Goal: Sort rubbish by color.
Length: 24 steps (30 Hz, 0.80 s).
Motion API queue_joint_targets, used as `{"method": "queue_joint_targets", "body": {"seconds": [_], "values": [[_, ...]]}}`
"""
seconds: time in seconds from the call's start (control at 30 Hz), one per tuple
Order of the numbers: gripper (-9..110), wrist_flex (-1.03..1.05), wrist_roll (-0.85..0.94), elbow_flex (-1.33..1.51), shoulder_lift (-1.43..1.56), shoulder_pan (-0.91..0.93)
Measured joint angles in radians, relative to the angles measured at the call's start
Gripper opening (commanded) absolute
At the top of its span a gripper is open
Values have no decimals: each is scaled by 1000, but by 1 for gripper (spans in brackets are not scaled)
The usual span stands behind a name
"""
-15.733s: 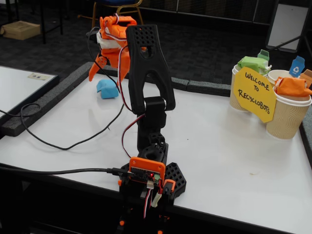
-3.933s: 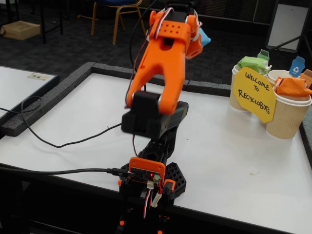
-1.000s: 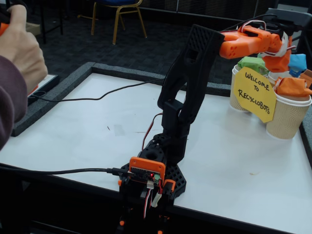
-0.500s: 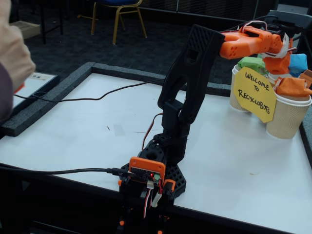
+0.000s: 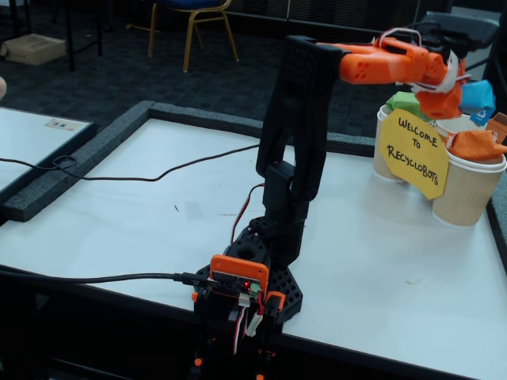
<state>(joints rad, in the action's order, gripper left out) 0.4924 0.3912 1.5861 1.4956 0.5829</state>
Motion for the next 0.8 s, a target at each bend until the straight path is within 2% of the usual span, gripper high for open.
{"method": "queue_joint_targets", "body": {"seconds": [0.43,0.57,0.67,0.8], "values": [[17,-58,0,31,43,0],[8,-58,0,34,63,0],[6,-46,0,34,130,-2],[1,64,0,57,296,-21]]}}
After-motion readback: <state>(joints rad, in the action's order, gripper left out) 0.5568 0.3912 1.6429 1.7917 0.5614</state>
